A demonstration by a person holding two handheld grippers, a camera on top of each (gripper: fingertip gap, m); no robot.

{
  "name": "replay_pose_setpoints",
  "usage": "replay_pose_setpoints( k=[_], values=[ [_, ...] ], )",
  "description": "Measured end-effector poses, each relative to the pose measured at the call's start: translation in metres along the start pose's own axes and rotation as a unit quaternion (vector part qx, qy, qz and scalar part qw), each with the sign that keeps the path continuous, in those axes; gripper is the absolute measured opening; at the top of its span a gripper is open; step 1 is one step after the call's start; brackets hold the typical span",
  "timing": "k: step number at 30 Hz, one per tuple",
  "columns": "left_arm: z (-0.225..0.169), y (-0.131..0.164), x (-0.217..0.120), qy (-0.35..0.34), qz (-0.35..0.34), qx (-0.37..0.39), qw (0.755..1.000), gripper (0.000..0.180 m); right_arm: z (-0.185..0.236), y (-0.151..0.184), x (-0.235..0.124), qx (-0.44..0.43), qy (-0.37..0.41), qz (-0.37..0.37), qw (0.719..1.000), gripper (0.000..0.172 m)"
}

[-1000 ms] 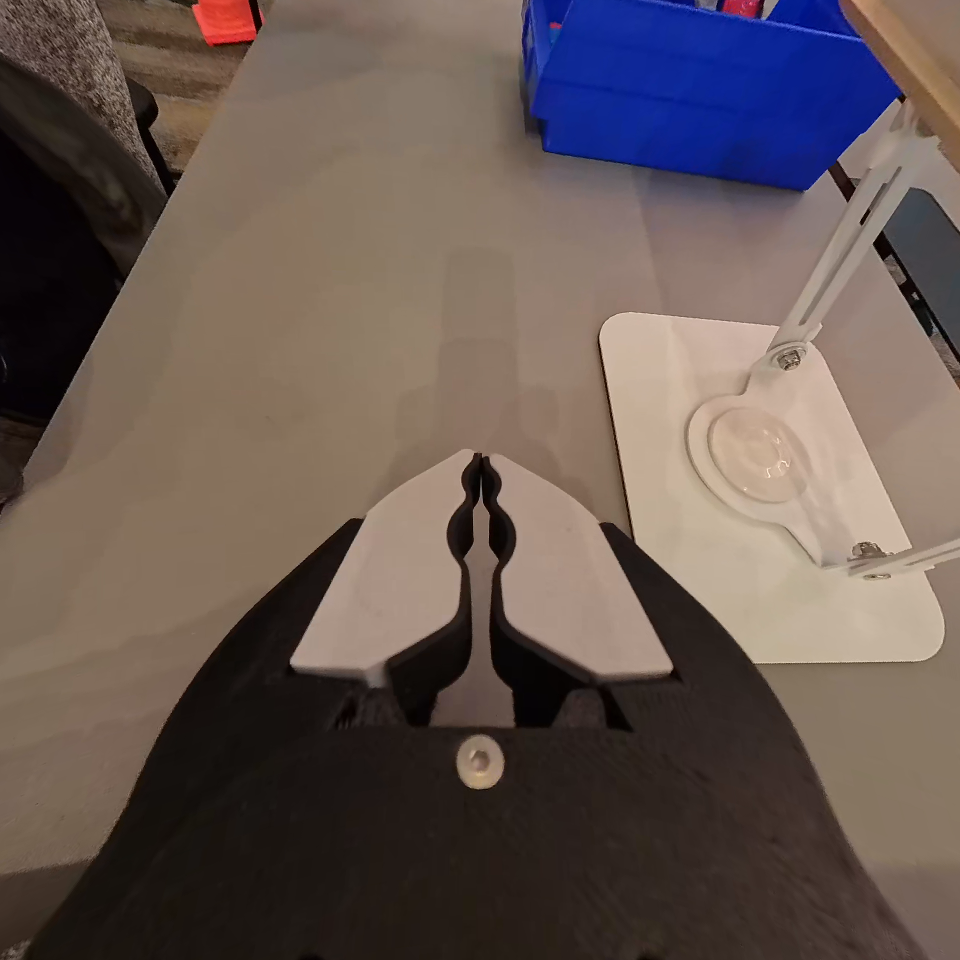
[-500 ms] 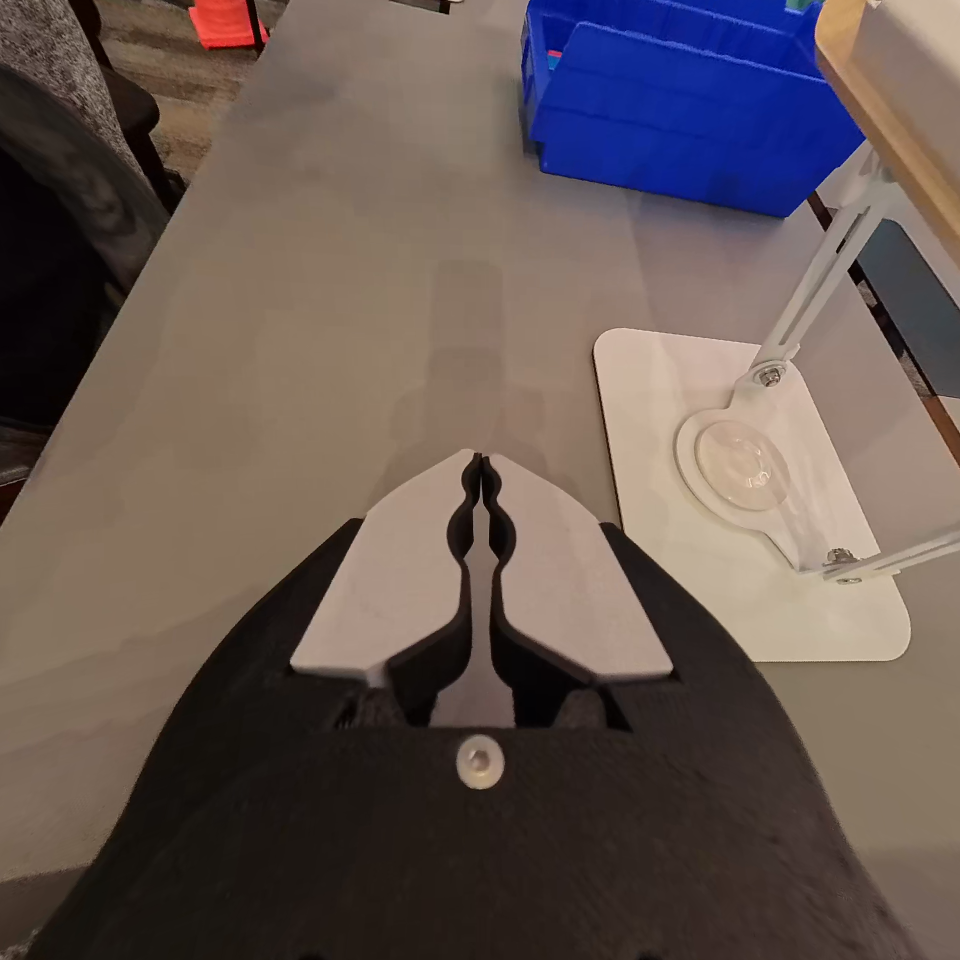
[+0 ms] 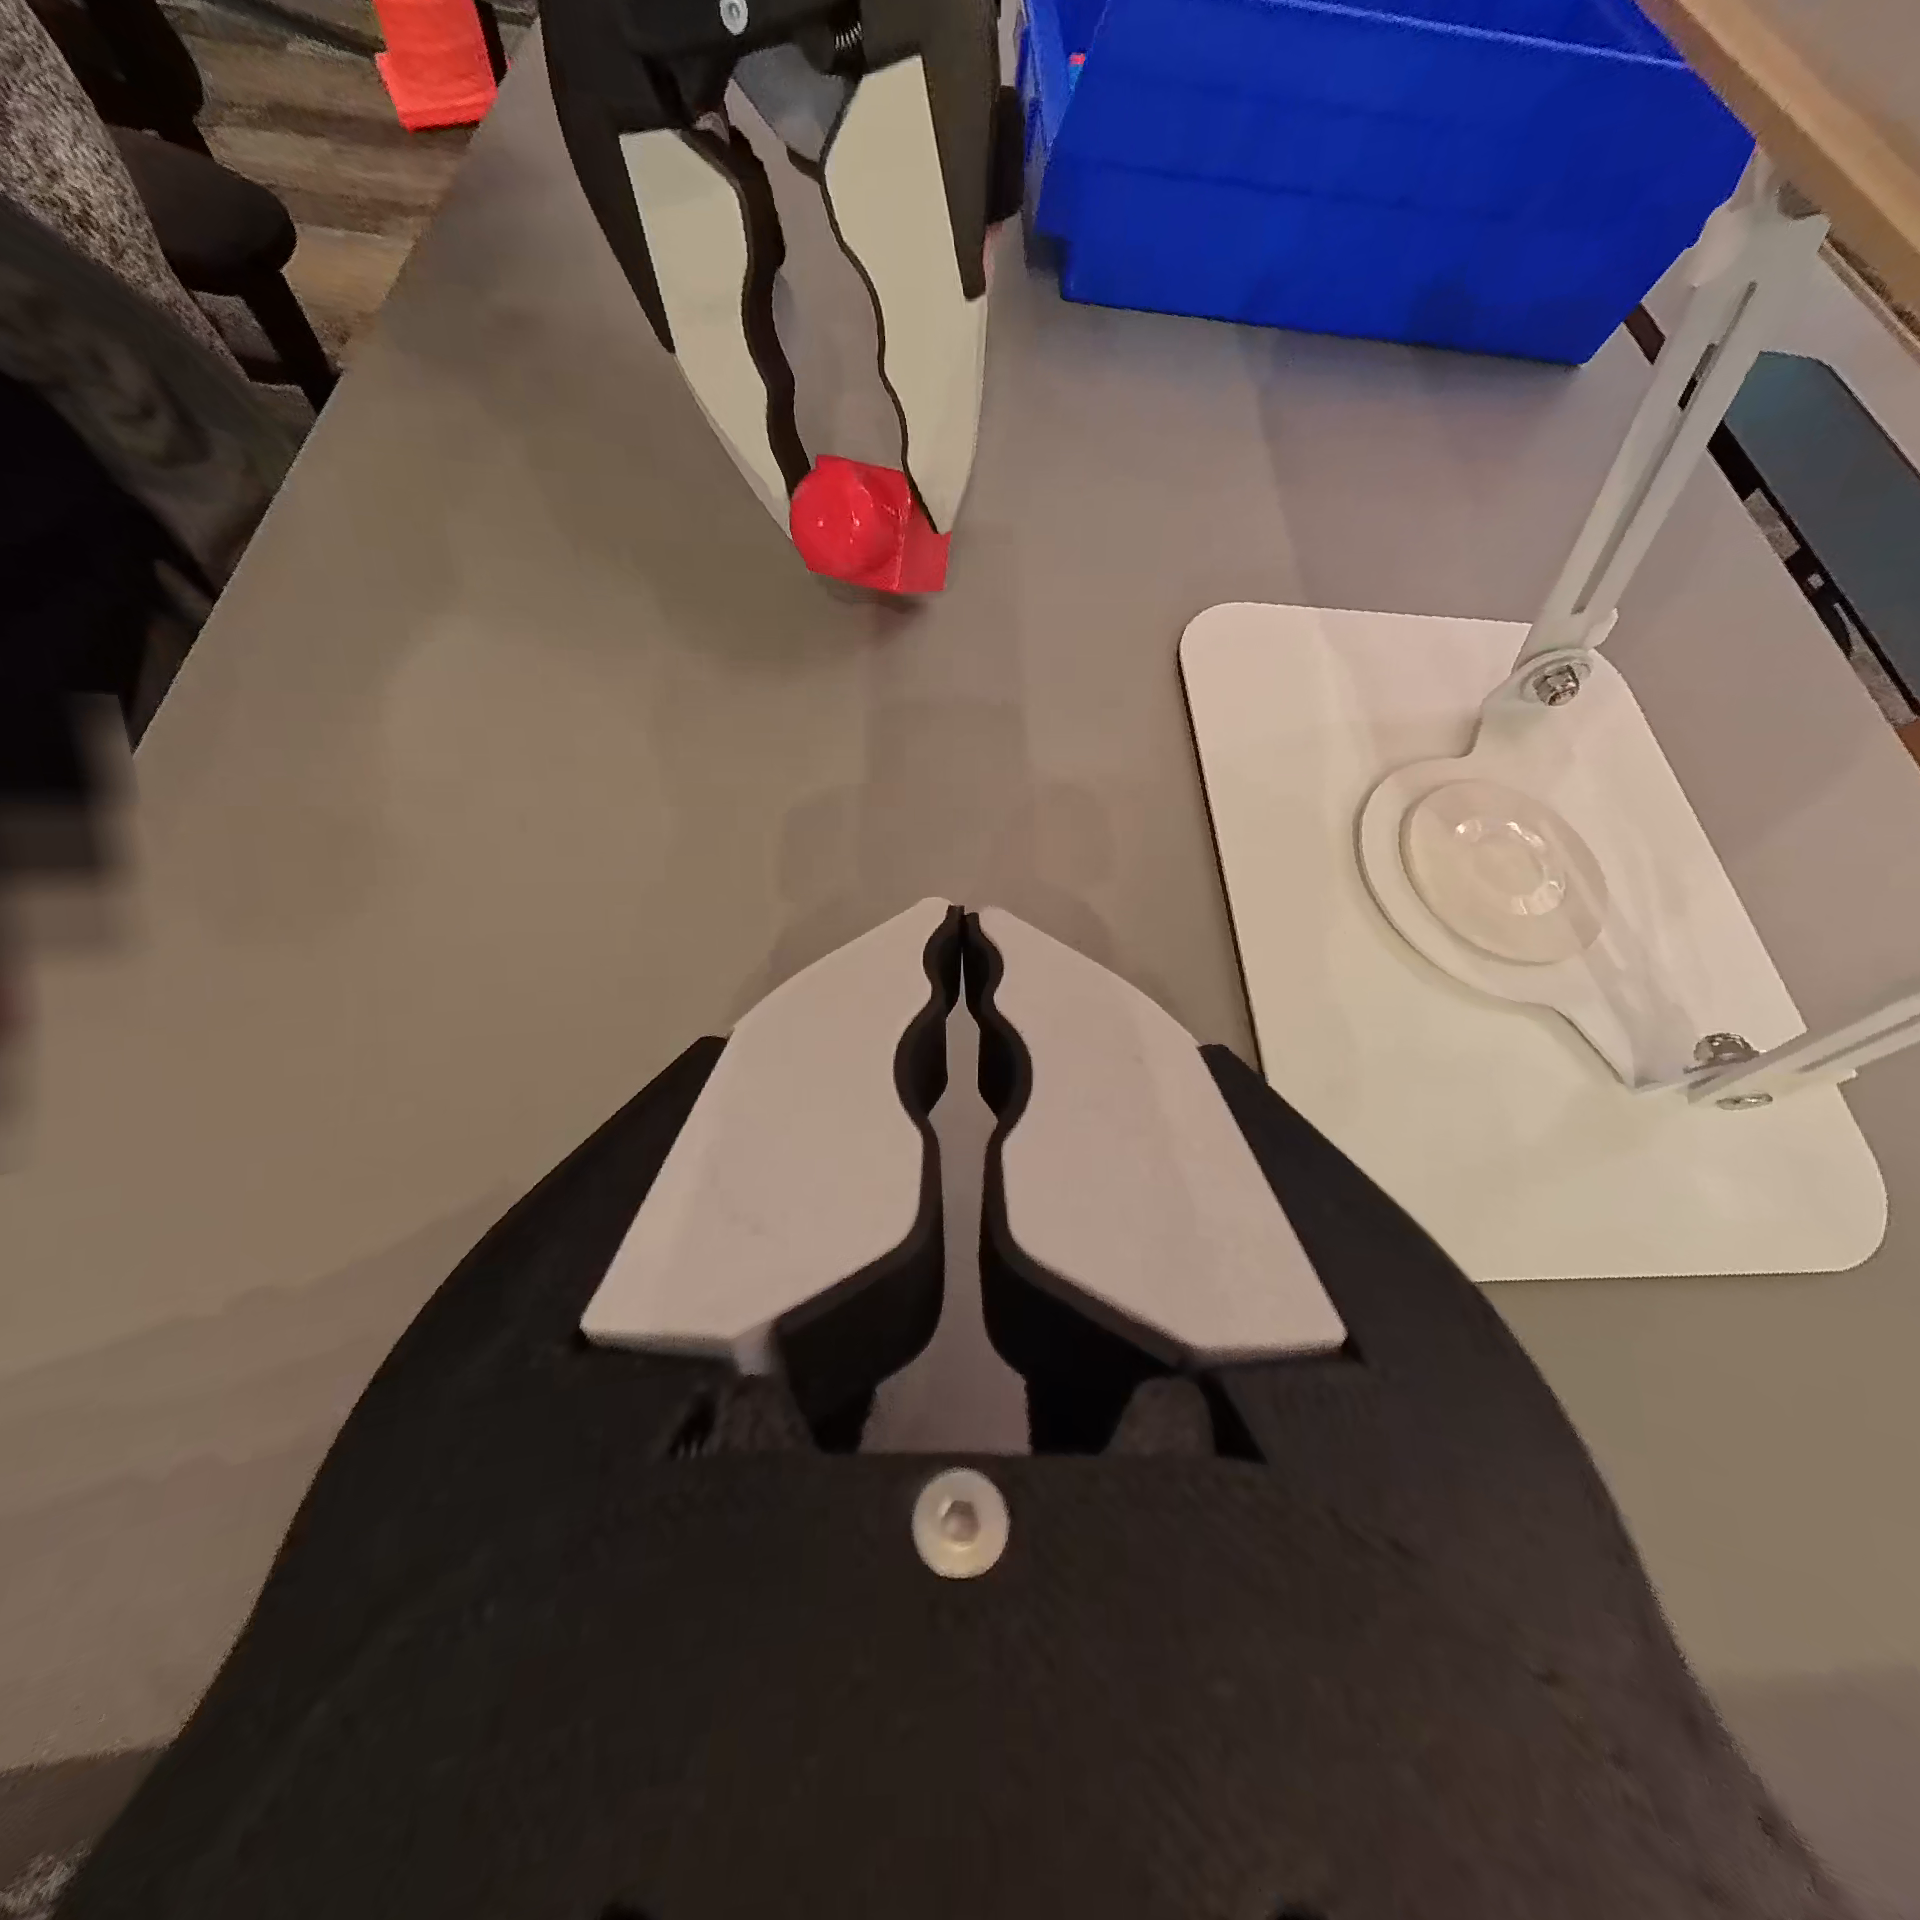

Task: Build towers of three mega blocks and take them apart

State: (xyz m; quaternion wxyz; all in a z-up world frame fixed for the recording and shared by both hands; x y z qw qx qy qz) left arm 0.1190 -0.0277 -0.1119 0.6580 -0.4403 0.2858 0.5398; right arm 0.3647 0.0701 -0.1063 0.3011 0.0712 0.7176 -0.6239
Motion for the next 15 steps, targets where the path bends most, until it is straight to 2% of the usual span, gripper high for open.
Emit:
replay_pose_setpoints(
  k=[8,15],
  values=[
    [-0.002,-0.016,0.018,0.034,0.005,0.015,0.999,0.036,0.0,0.001,0.0,0.002,-0.002,0.001,1.0,0.0],
    [-0.005,-0.019,0.018,0.064,-0.018,0.0,0.998,0.037,-0.001,0.003,0.001,0.005,-0.005,0.002,1.0,0.0]
  ],
)
Point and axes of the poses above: each gripper's, where its closed fingertips meet, x out along the fingers, y out of its underside, z = x × y across the jaws, the point moved 10 cm from there along -x, back along the fingers, and after that the axes turned 8 degrees about -y, right-handed, at the moved point
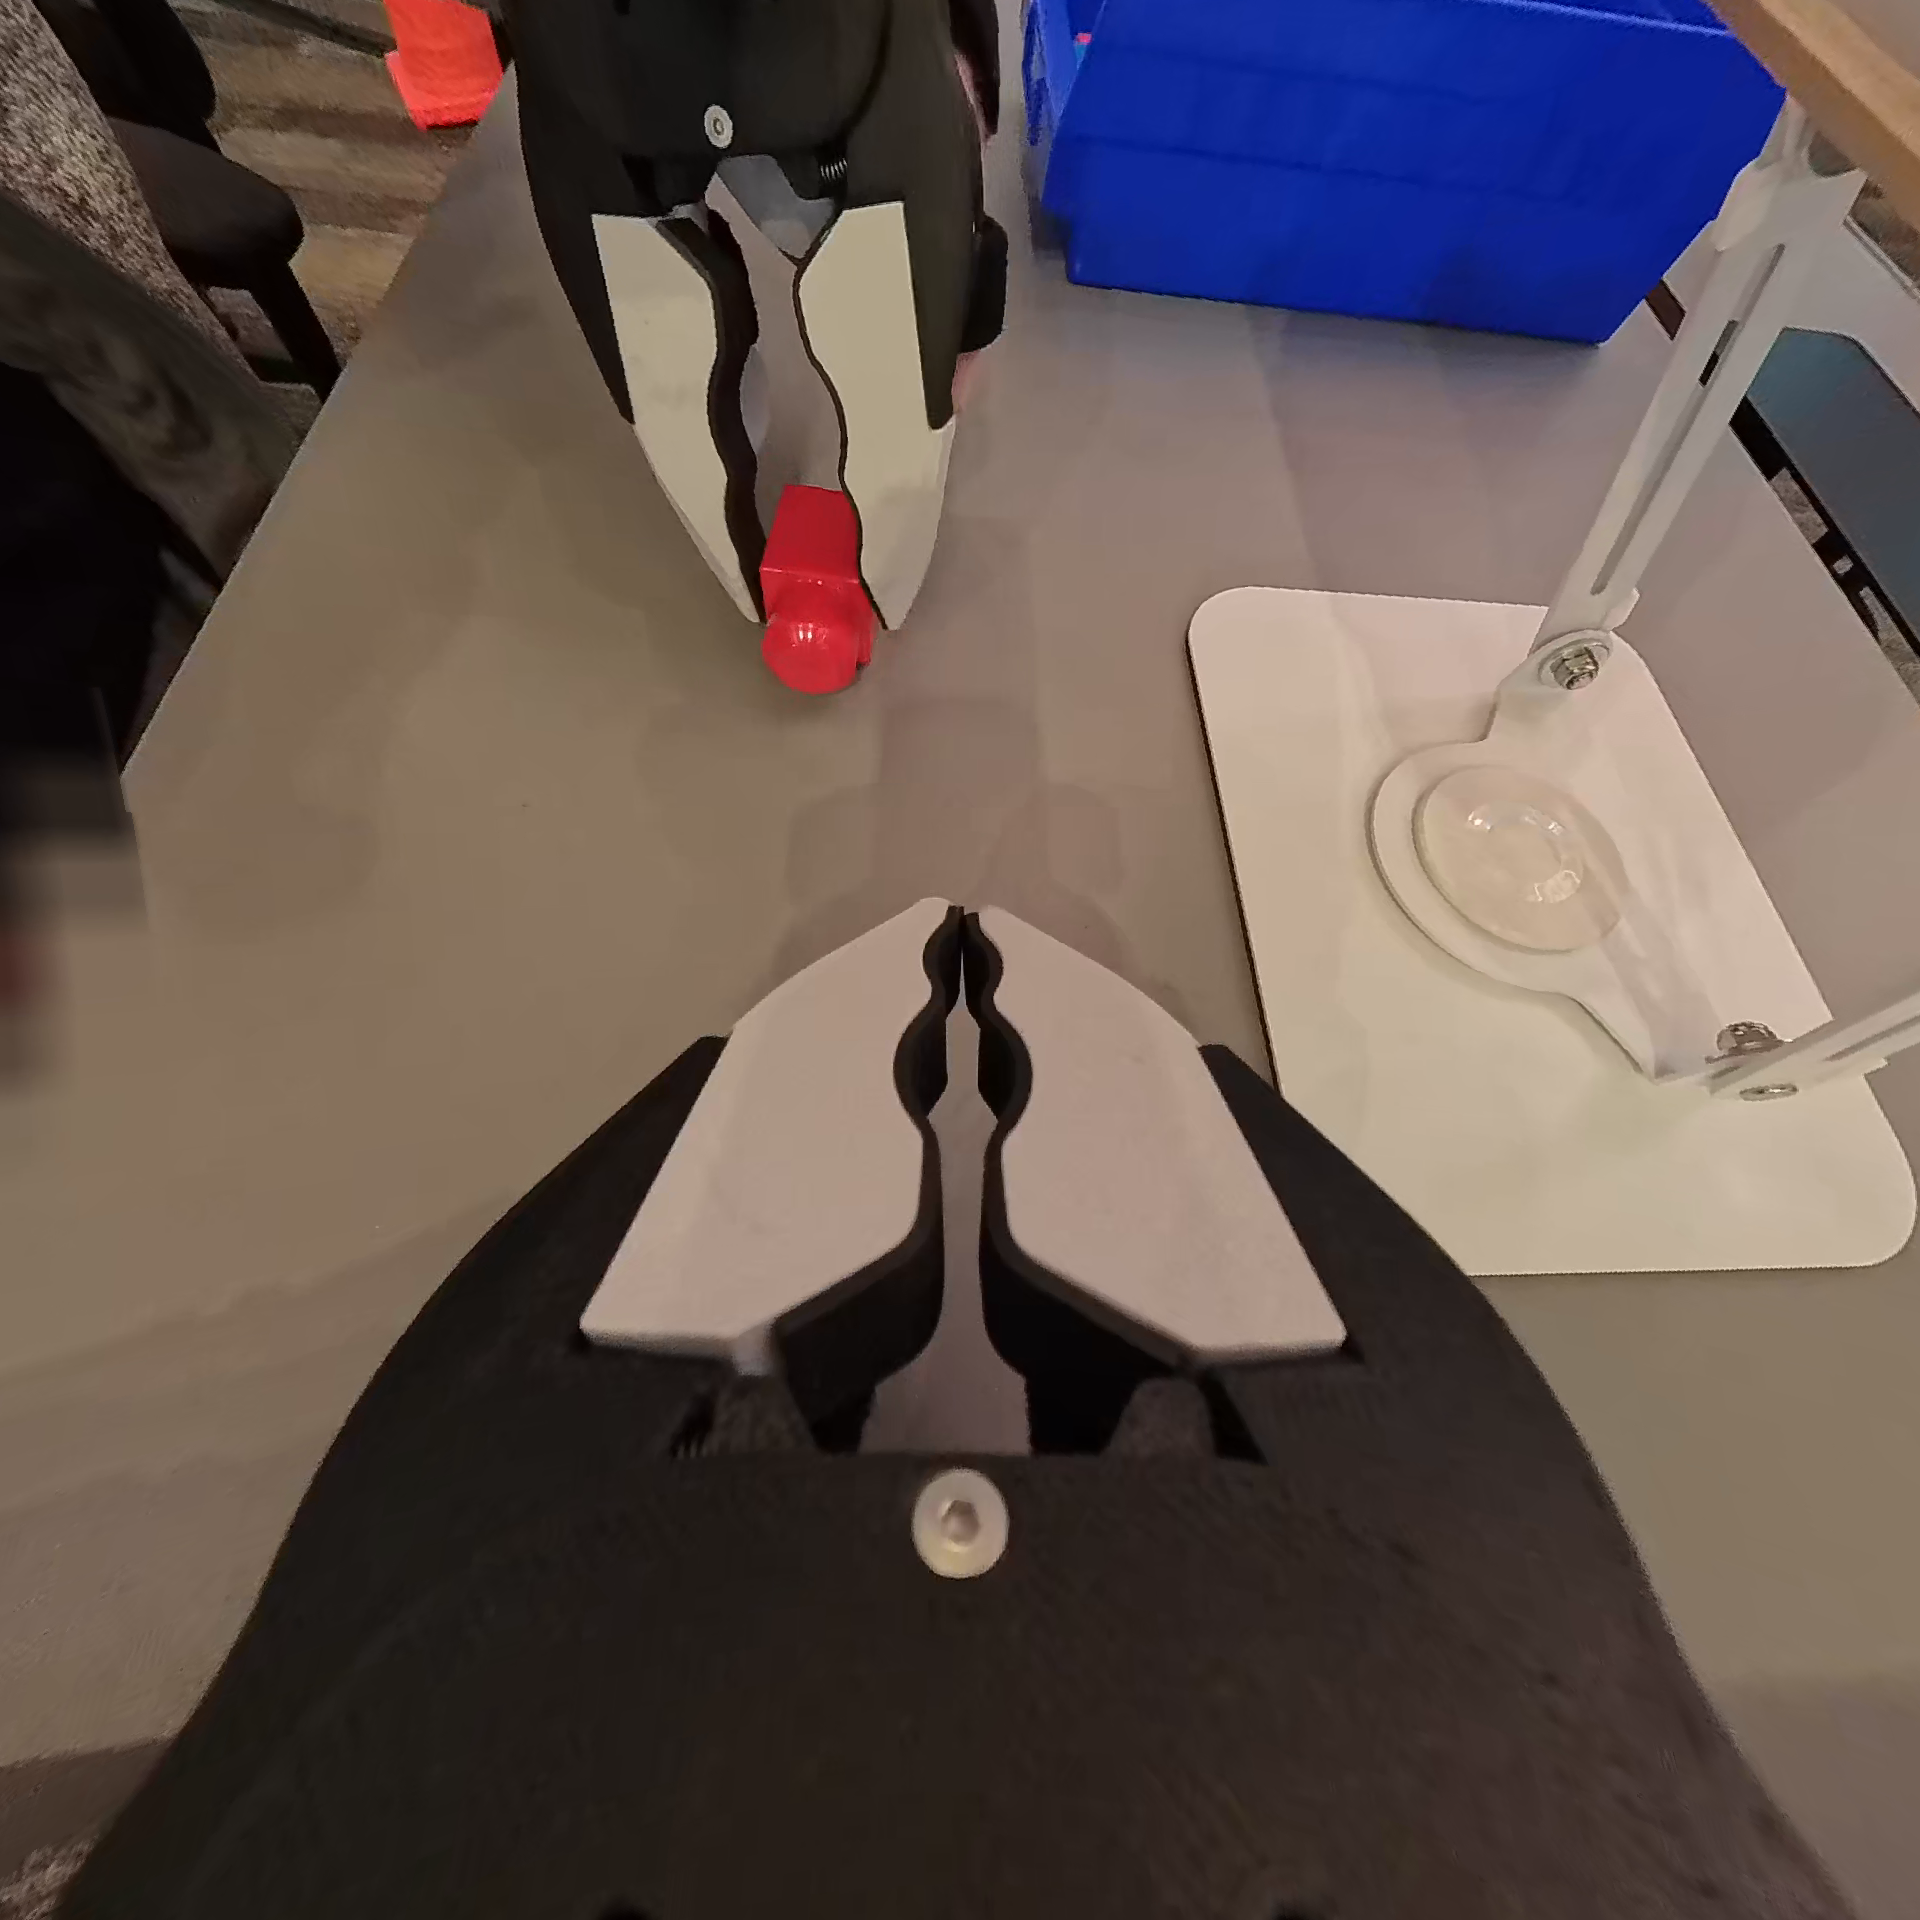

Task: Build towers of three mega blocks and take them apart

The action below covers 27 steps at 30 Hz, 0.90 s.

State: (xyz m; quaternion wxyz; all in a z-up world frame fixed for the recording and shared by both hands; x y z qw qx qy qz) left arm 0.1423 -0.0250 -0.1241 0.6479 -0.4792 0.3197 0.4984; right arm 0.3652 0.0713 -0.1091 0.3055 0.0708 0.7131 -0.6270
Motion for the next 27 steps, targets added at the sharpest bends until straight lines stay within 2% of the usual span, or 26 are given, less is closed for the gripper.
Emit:
replay_pose_setpoints(
  k=[4,7,9,13,17,19,22,27],
  values=[
    [-0.001,0.001,0.0,-0.006,-0.009,-0.014,1.0,0.062,0.0,0.0,-0.001,0.0,0.001,-0.002,1.0,0.0],
    [0.001,0.006,-0.01,-0.008,-0.032,-0.04,0.999,0.073,0.0,0.0,-0.002,0.0,0.003,-0.003,1.0,0.0],
    [0.003,0.011,-0.03,-0.021,-0.056,-0.057,0.997,0.072,0.0,0.0,-0.003,0.0,0.005,-0.005,1.0,0.0],
    [0.019,0.037,-0.096,-0.123,-0.086,-0.087,0.985,0.068,0.0,0.0,-0.005,0.0,0.007,-0.009,1.0,0.0],
    [0.06,0.098,-0.173,-0.256,-0.051,-0.153,0.953,0.065,-0.001,0.001,-0.004,0.001,0.005,-0.009,1.0,0.0],
    [0.084,0.138,-0.195,-0.304,-0.021,-0.188,0.934,0.063,-0.002,0.003,-0.004,0.006,0.001,-0.016,1.0,0.0],
    [0.115,0.199,-0.195,-0.282,0.021,-0.264,0.922,0.065,-0.003,0.004,-0.005,0.01,0.003,-0.023,1.0,0.0],
    [0.14,0.275,-0.148,-0.211,0.101,-0.338,0.911,0.066,-0.005,0.006,-0.006,0.014,0.007,-0.023,1.0,0.0]
  ],
)
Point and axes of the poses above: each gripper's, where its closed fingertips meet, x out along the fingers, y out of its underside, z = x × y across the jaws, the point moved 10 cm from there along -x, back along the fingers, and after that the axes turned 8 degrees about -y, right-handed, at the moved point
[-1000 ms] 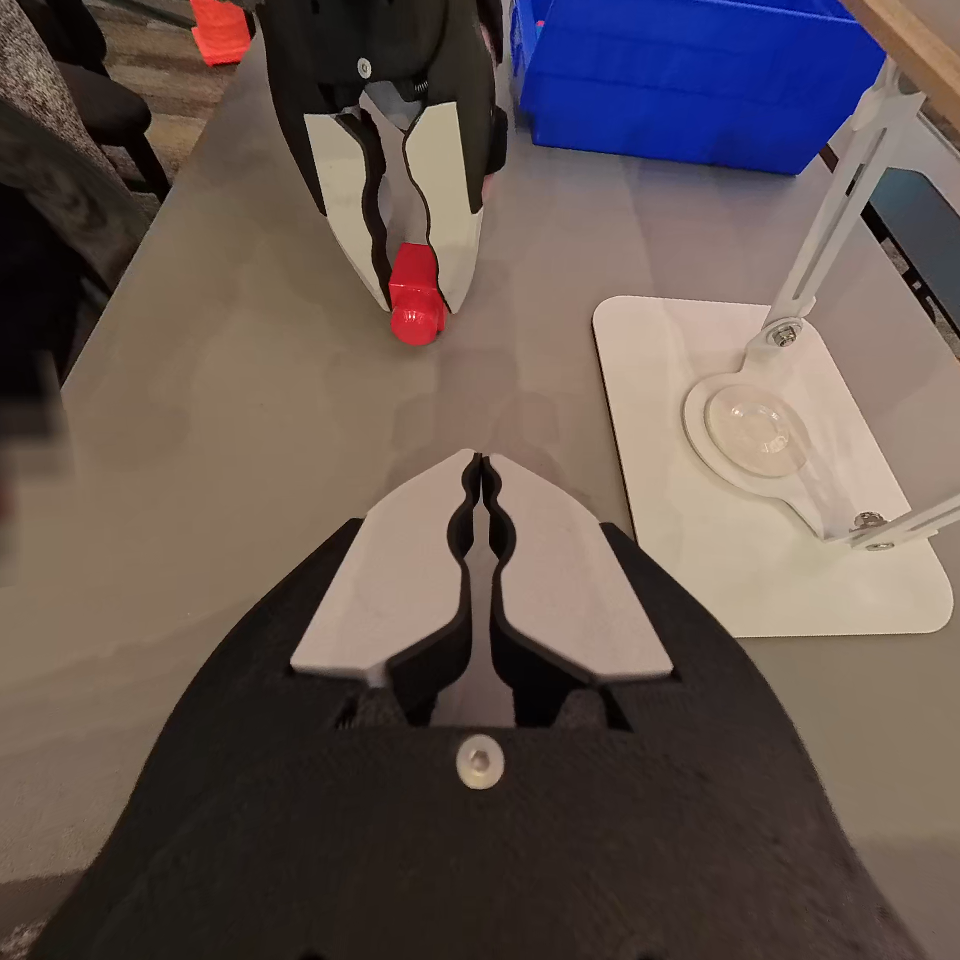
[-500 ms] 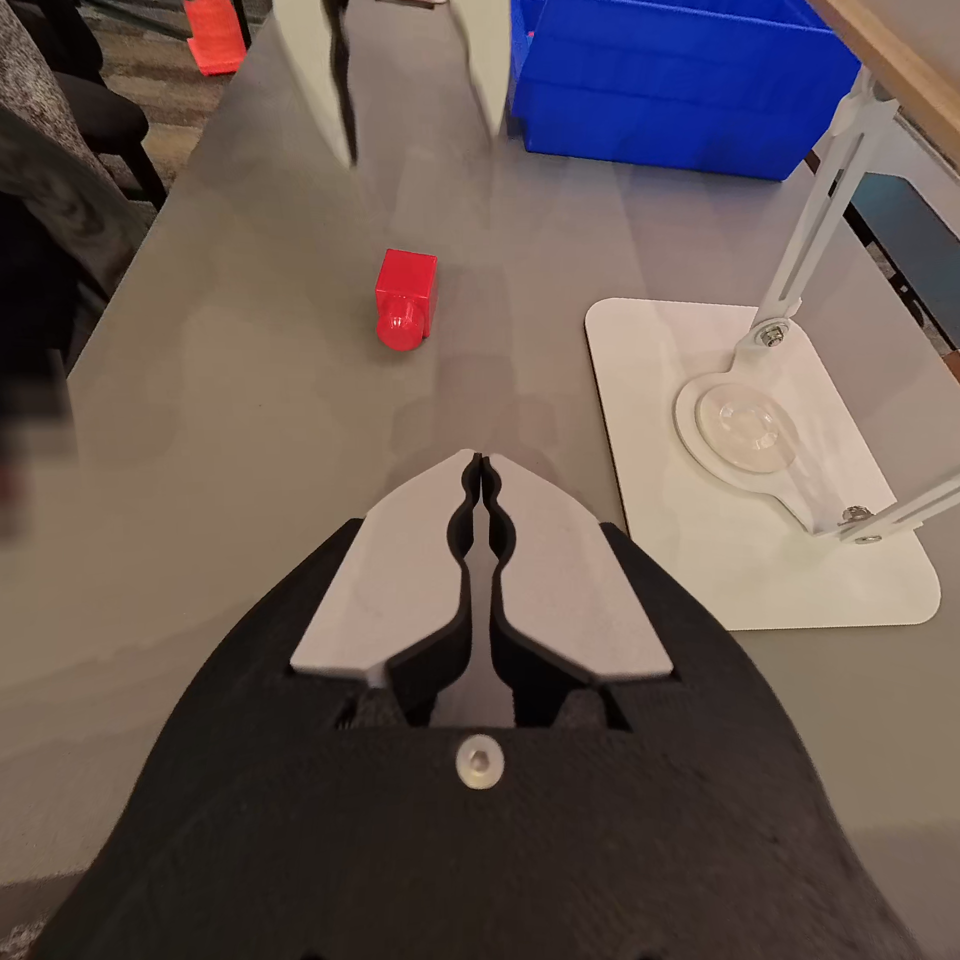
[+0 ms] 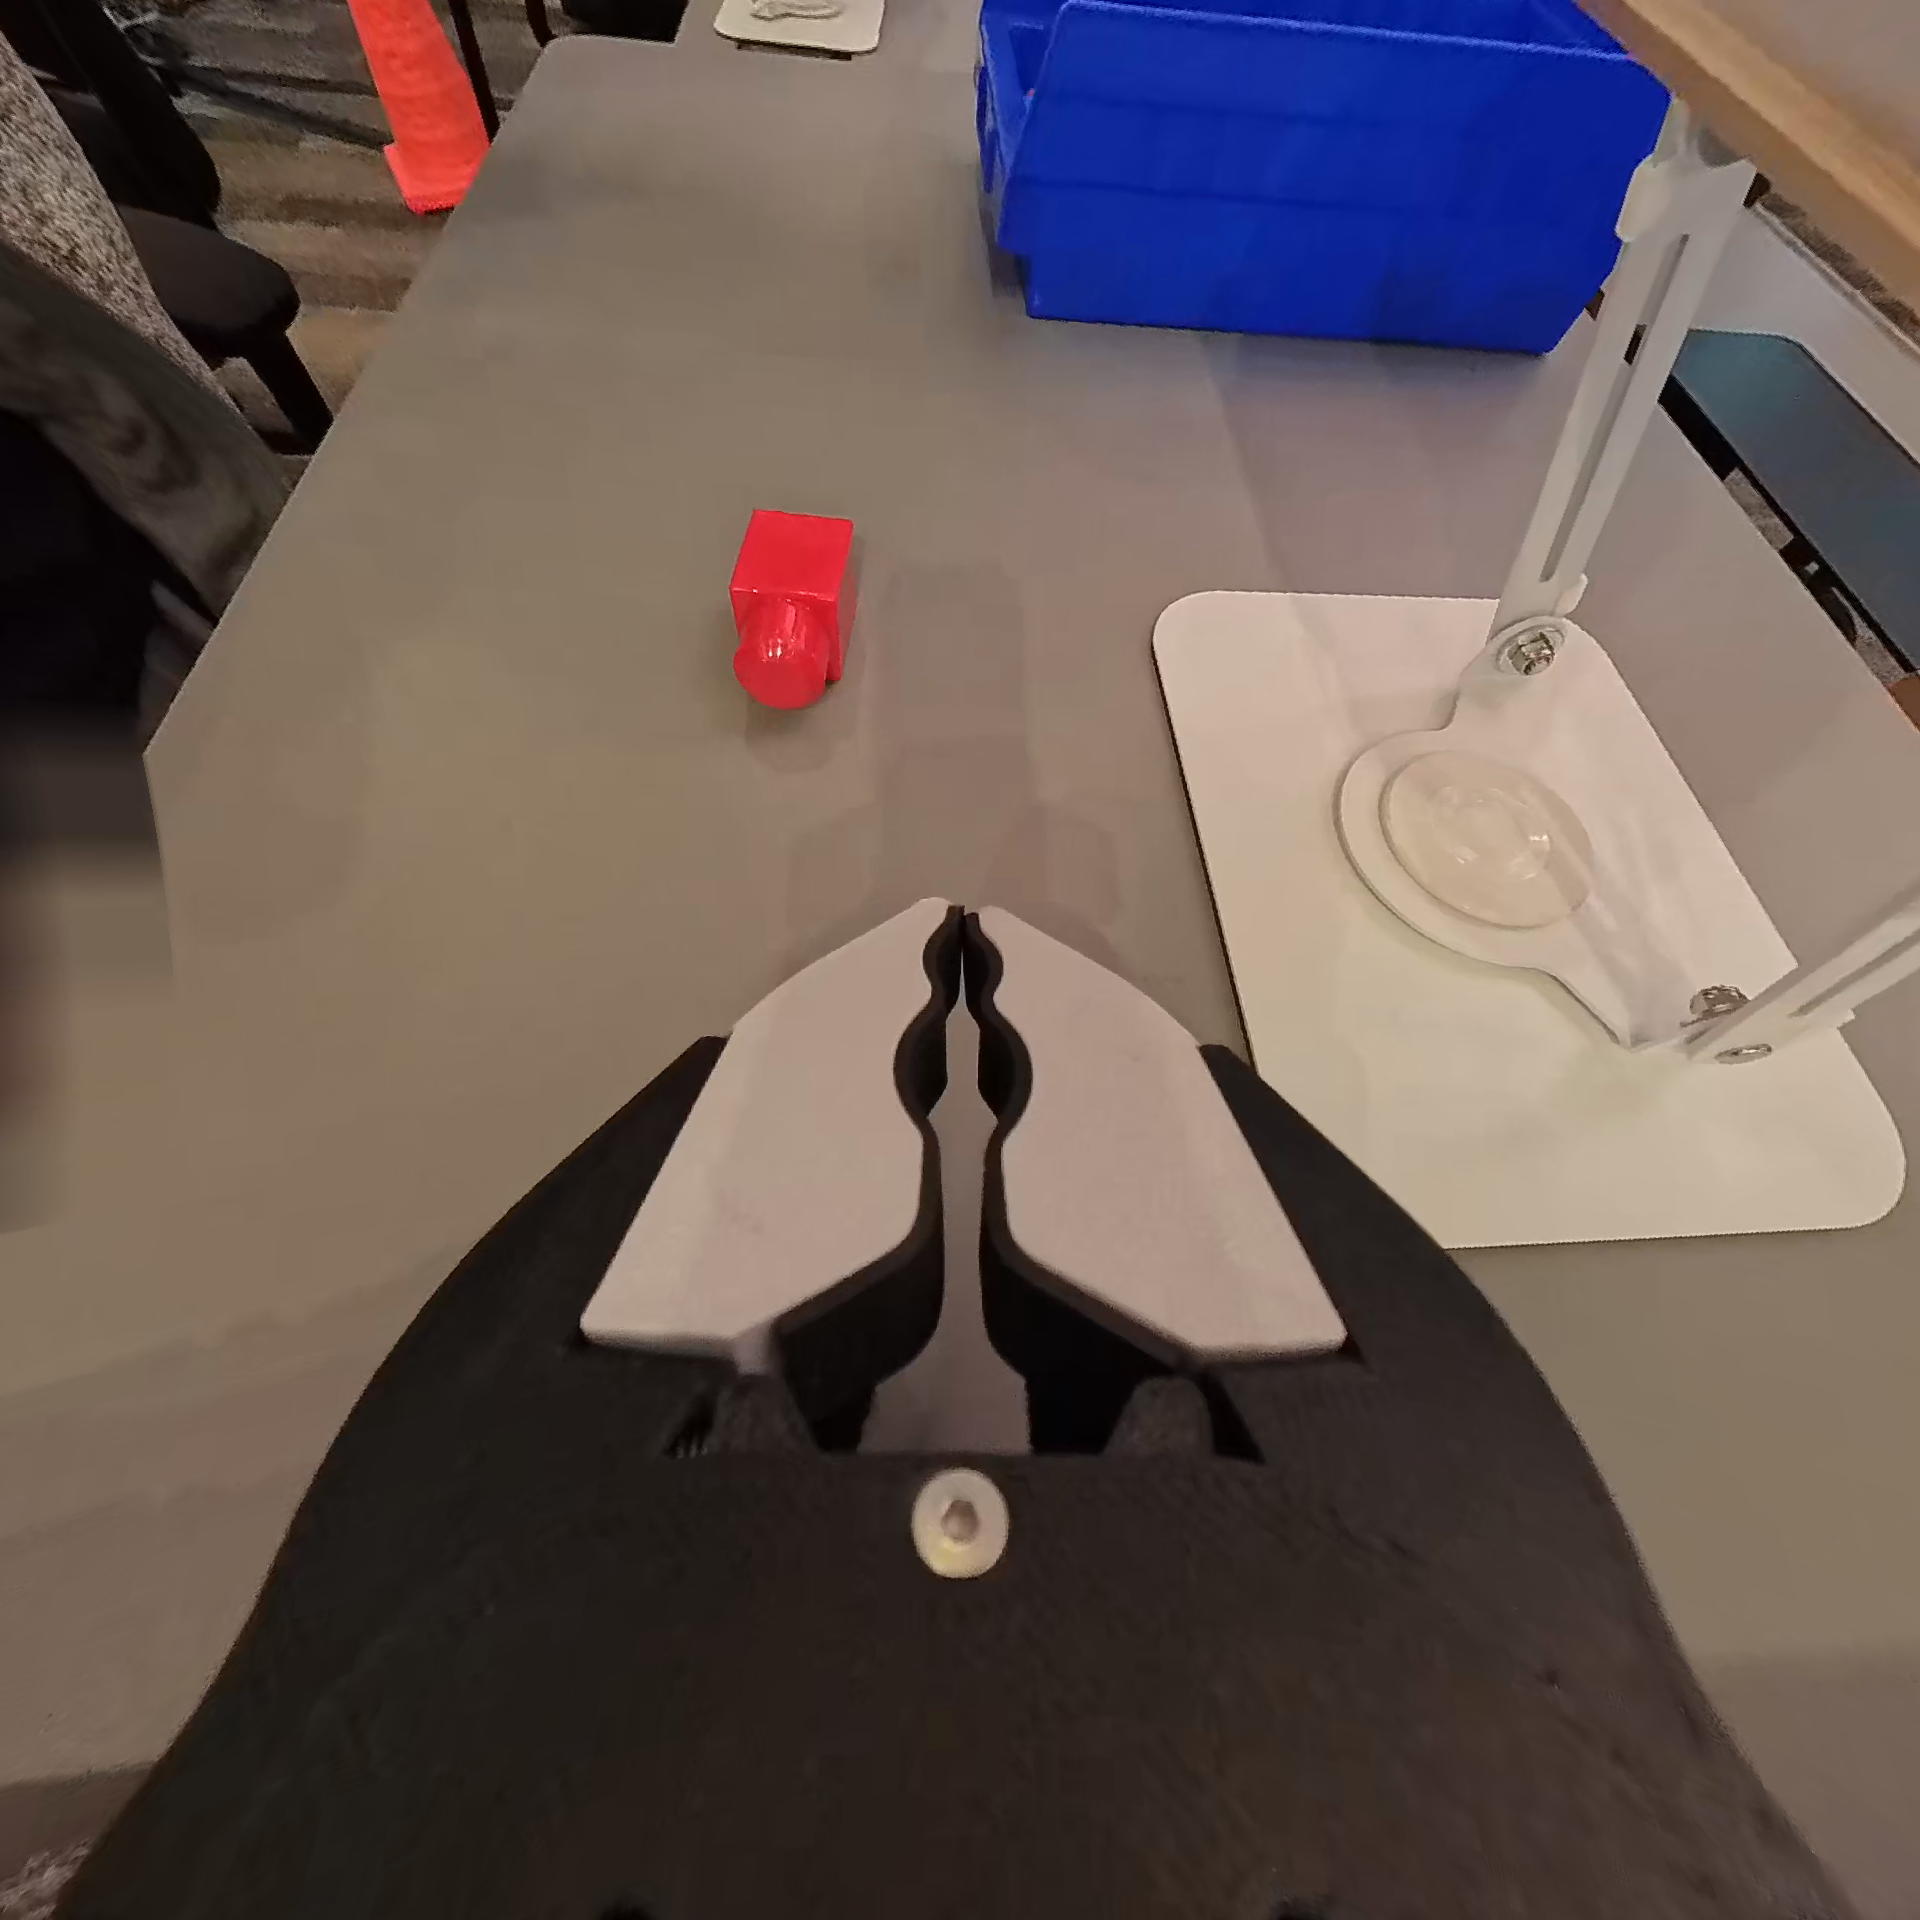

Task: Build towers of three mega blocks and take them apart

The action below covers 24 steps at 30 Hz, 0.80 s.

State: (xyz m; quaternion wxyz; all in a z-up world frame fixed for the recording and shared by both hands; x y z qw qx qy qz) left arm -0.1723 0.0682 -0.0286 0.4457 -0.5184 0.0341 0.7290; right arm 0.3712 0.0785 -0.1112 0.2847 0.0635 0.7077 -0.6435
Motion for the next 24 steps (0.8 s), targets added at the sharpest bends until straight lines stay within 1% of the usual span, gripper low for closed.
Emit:
replay_pose_setpoints(
  k=[1,3,7,9,12,15,16,18,19,20,21,22,24],
  values=[
    [0.002,0.005,0.014,0.019,0.015,-0.014,1.0,0.067,0.0,0.001,0.0,0.002,-0.001,0.001,1.0,0.0],
    [0.002,0.013,0.037,0.034,0.039,-0.024,0.998,0.068,-0.001,0.002,0.001,0.003,-0.002,0.003,1.0,0.0],
    [-0.008,0.022,0.072,0.069,0.09,-0.029,0.993,0.069,-0.001,0.003,0.001,0.004,-0.004,0.004,1.0,0.0],
    [-0.012,0.024,0.083,0.082,0.094,-0.036,0.992,0.069,-0.001,0.003,0.001,0.004,-0.004,0.005,1.0,0.0],
    [-0.01,0.025,0.091,0.072,0.105,-0.036,0.991,0.08,-0.002,0.004,0.001,0.005,-0.004,0.005,1.0,0.0],
    [-0.008,0.024,0.095,0.075,0.107,-0.042,0.991,0.078,-0.002,0.004,0.001,0.005,-0.006,0.007,1.0,0.0],
    [-0.01,0.025,0.098,0.079,0.114,-0.034,0.99,0.075,-0.002,0.004,0.002,0.005,-0.006,0.007,1.0,0.0],
    [-0.014,0.028,0.103,0.09,0.129,-0.024,0.987,0.053,-0.002,0.004,0.002,0.004,-0.007,0.008,1.0,0.0],
    [-0.017,0.029,0.104,0.102,0.131,-0.02,0.986,0.038,-0.002,0.004,0.001,0.004,-0.006,0.008,1.0,0.0],
    [-0.019,0.028,0.104,0.113,0.119,-0.024,0.986,0.021,-0.002,0.004,0.001,0.004,-0.006,0.008,1.0,0.0],
    [-0.019,0.028,0.105,0.11,0.116,-0.025,0.987,0.015,-0.002,0.004,0.001,0.004,-0.005,0.008,1.0,0.0],
    [-0.021,0.029,0.106,0.113,0.12,-0.019,0.986,0.003,-0.002,0.004,0.001,0.003,-0.005,0.007,1.0,0.0],
    [-0.022,0.028,0.106,0.113,0.114,-0.021,0.987,0.0,-0.002,0.004,0.001,0.004,-0.005,0.007,1.0,0.0]
  ],
)
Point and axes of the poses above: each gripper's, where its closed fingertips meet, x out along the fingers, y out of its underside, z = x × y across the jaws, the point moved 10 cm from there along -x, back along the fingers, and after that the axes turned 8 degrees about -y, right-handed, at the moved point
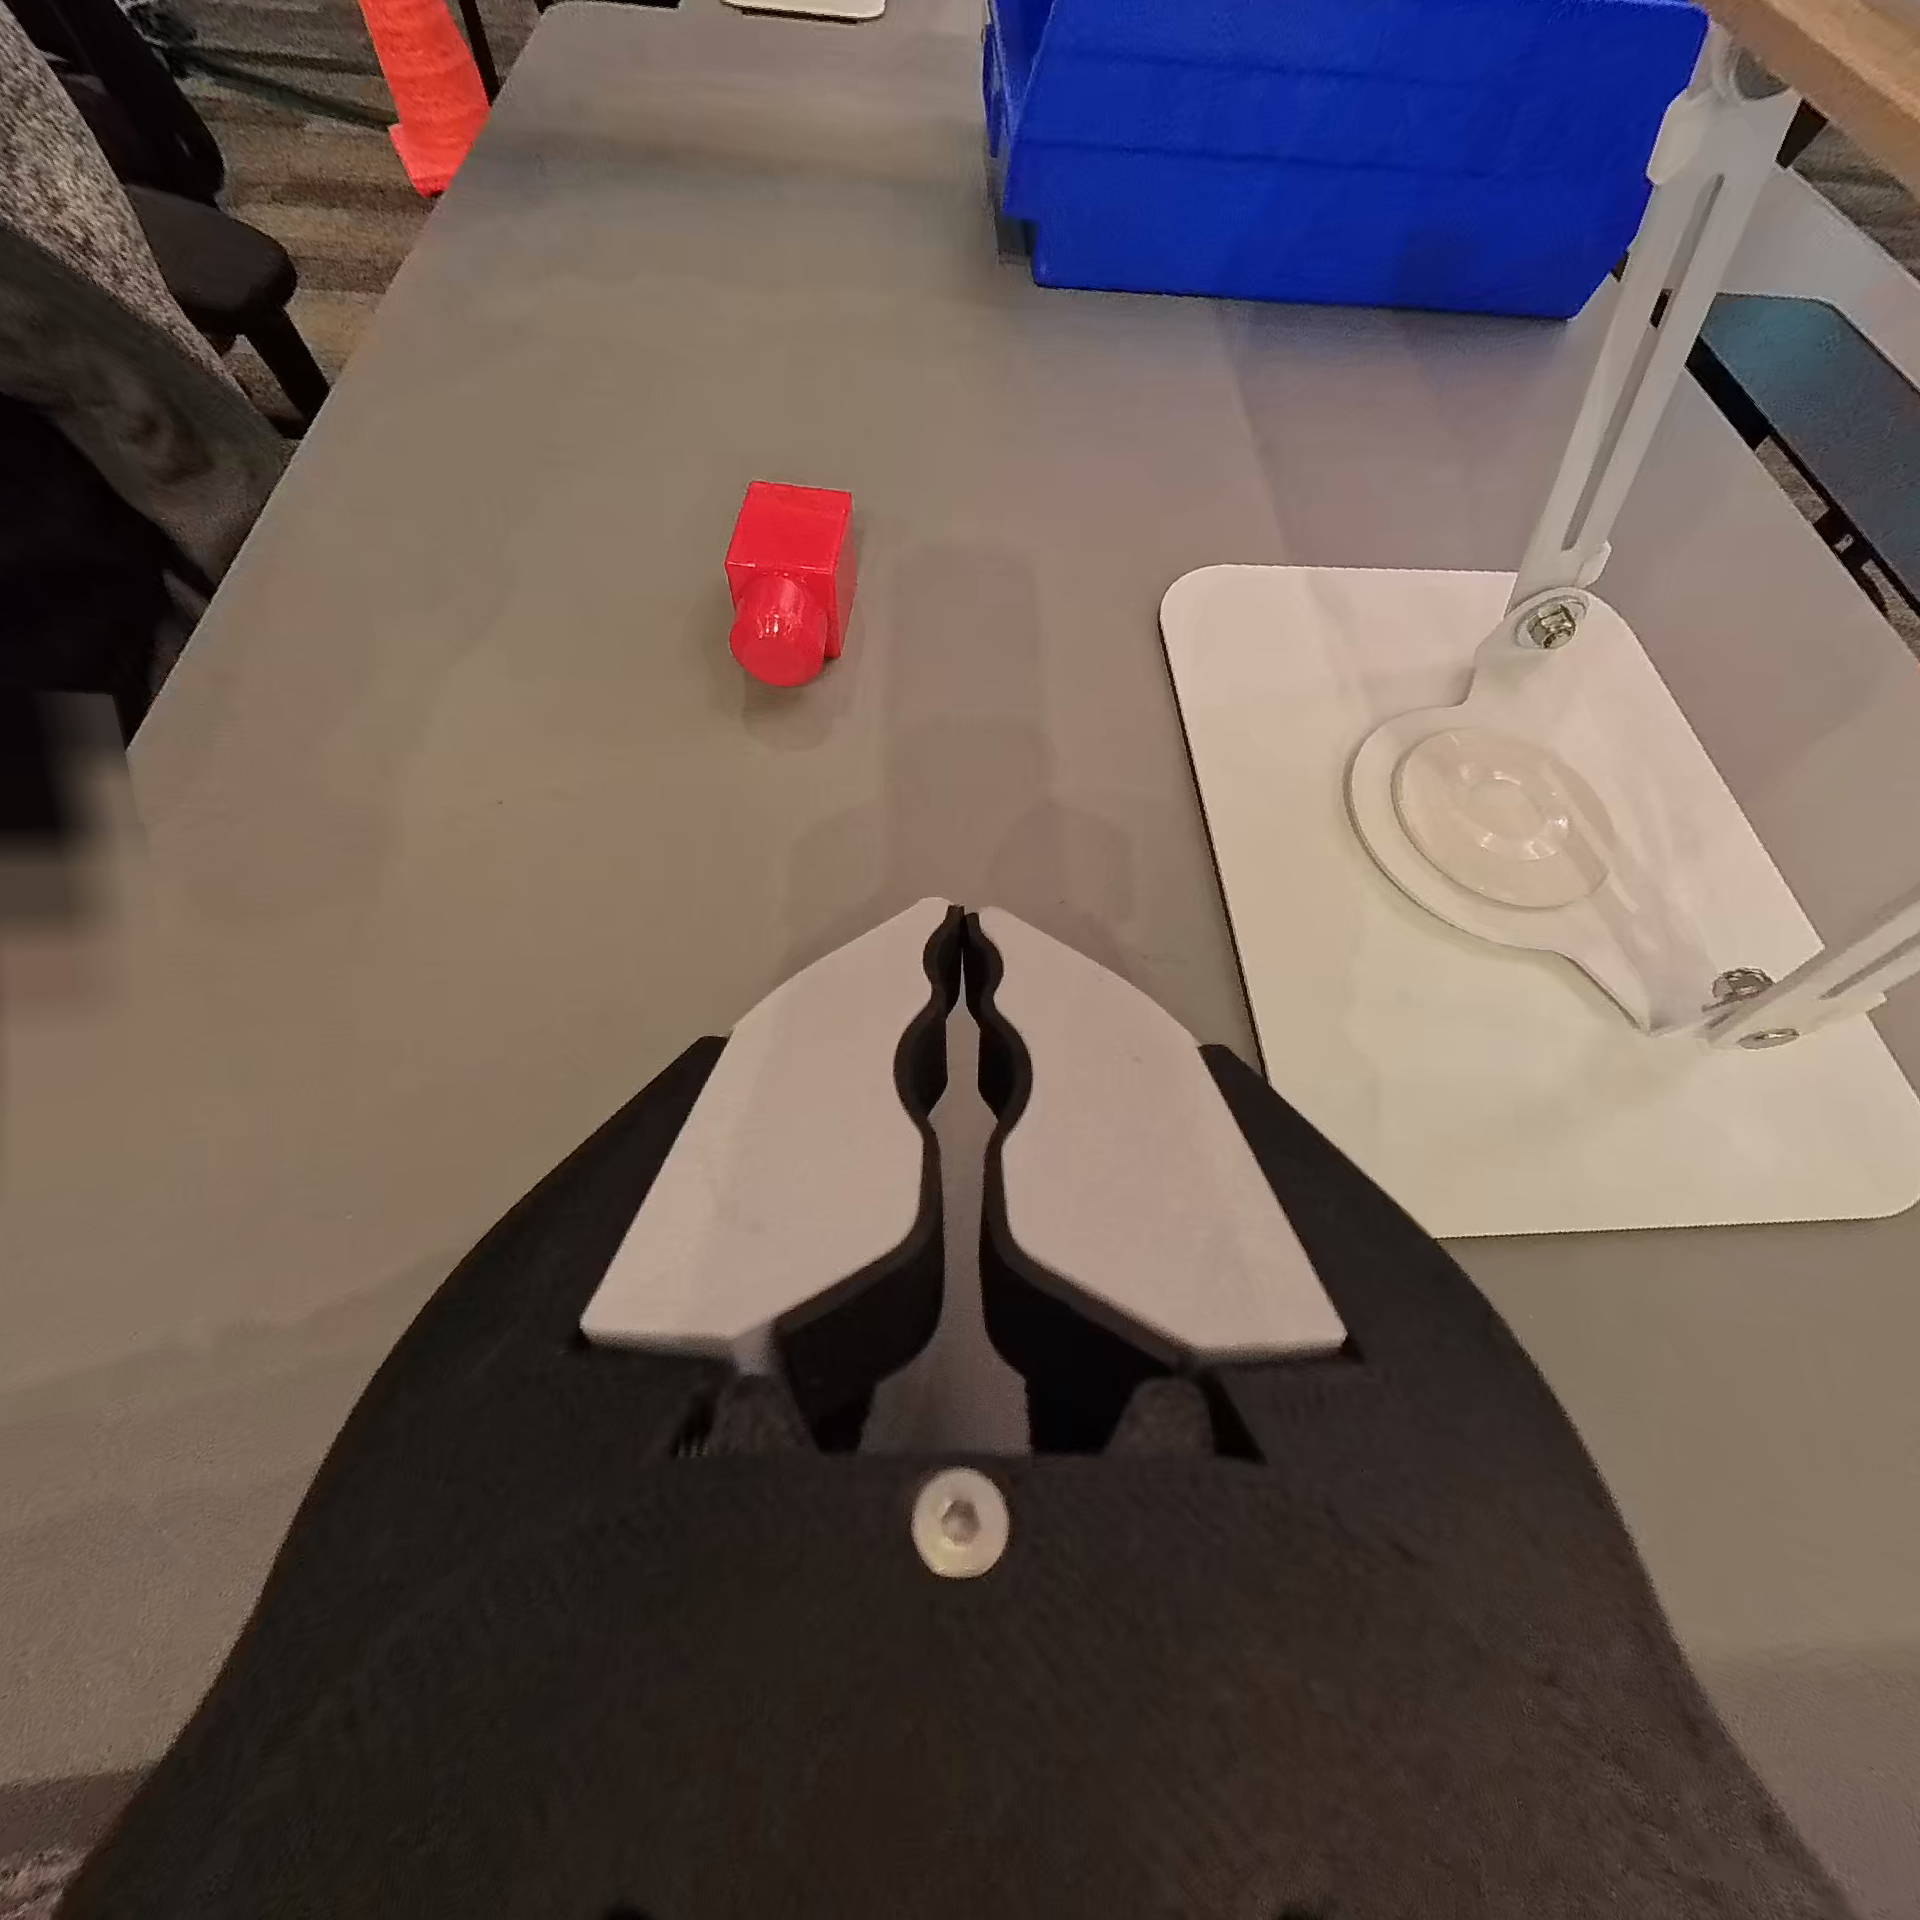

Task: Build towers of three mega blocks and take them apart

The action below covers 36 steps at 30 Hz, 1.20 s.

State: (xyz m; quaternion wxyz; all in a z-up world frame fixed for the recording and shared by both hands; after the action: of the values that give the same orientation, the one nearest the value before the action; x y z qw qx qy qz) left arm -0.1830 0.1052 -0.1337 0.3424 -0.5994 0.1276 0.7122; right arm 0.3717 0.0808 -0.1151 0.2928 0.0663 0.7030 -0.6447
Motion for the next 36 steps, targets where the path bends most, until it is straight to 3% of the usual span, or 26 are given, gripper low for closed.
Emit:
replay_pose_setpoints(
  k=[4,7,13,17,36],
  values=[
    [0.001,0.001,-0.003,-0.016,0.006,0.001,1.0,0.004,0.0,0.0,0.0,-0.001,-0.001,0.002,1.0,0.0],
    [0.005,-0.001,-0.006,-0.043,0.0,-0.012,0.999,0.046,0.0,-0.001,0.0,-0.002,0.0,0.001,1.0,0.0],
    [0.007,-0.01,0.0,-0.06,-0.018,0.009,0.998,0.067,0.0,0.001,0.001,0.0,-0.001,0.006,1.0,0.0],
    [0.011,-0.011,0.002,-0.073,-0.015,0.008,0.997,0.055,0.0,0.001,0.001,0.0,0.001,0.005,1.0,0.0],
    [0.011,0.0,-0.012,-0.103,-0.042,0.008,0.994,0.046,-0.001,0.002,0.002,0.0,-0.001,0.009,1.0,0.0]
  ],
)
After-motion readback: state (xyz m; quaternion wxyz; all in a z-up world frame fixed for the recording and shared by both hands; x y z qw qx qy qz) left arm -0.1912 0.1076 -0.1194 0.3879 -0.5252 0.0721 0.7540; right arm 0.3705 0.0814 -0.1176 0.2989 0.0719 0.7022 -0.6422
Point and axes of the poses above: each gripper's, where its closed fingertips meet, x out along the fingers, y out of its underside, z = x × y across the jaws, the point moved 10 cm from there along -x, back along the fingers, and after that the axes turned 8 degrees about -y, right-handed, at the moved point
